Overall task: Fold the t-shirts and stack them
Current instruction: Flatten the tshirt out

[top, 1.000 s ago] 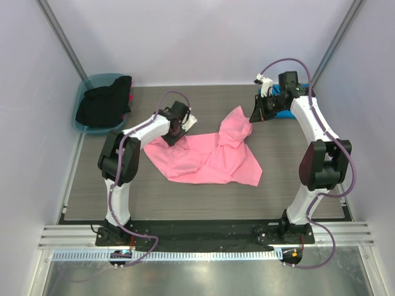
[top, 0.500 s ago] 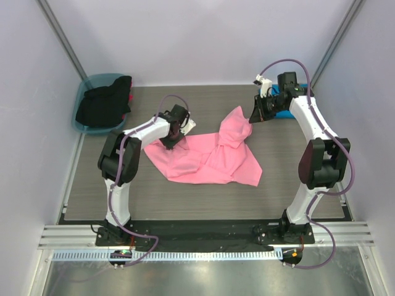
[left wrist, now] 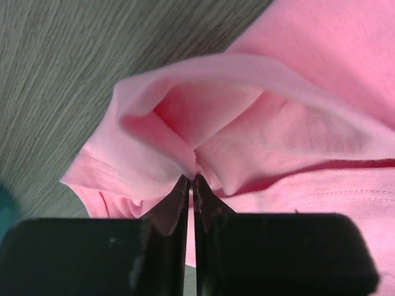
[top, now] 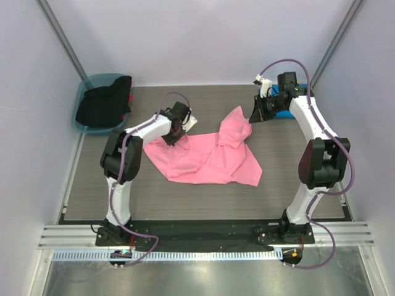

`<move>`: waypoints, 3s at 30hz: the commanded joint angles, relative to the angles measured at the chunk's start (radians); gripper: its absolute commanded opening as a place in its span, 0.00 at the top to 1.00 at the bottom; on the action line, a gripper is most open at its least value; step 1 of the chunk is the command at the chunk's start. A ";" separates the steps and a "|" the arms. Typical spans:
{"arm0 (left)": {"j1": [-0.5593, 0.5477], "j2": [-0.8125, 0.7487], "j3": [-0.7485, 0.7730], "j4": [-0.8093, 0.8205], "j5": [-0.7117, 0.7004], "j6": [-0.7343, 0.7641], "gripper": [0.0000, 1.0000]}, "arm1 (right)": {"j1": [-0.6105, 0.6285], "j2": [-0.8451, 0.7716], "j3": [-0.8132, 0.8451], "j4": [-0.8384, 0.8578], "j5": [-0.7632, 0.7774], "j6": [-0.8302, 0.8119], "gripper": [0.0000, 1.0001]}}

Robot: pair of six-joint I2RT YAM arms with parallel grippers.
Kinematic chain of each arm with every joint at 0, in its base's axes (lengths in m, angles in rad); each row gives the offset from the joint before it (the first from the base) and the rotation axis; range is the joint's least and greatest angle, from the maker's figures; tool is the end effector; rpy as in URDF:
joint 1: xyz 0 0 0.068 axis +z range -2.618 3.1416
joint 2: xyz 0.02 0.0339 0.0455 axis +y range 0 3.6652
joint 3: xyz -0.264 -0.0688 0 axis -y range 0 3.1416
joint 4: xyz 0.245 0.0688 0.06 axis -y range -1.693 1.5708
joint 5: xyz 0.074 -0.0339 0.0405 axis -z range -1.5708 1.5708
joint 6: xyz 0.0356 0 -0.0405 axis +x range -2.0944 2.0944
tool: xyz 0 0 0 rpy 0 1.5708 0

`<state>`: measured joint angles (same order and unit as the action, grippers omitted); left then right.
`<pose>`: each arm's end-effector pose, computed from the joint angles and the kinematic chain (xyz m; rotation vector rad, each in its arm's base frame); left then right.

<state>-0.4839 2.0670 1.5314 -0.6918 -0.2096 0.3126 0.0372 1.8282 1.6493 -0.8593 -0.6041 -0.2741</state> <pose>0.3784 -0.1905 0.1698 1.0283 2.5745 0.2494 0.3904 0.0348 0.2953 -0.5892 2.4031 0.6833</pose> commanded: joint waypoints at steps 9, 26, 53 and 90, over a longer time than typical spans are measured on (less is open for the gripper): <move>0.001 -0.082 0.030 -0.012 0.001 0.002 1.00 | 0.001 0.009 0.064 0.026 -0.008 0.015 0.99; 0.079 -0.452 0.090 -0.046 -0.037 0.091 1.00 | -0.010 0.006 0.417 0.117 0.300 0.093 0.99; 0.192 -1.186 0.122 -0.058 0.006 0.152 1.00 | -0.025 -0.690 0.546 0.246 0.566 0.069 0.99; 0.251 -0.503 -0.148 0.425 0.088 0.270 0.99 | -0.037 -0.279 -0.134 0.753 0.466 -0.181 0.99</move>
<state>-0.2508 1.4609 1.2636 -0.4335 -0.1432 0.5594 -0.0063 1.4670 1.4380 -0.2741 -0.1410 -0.4187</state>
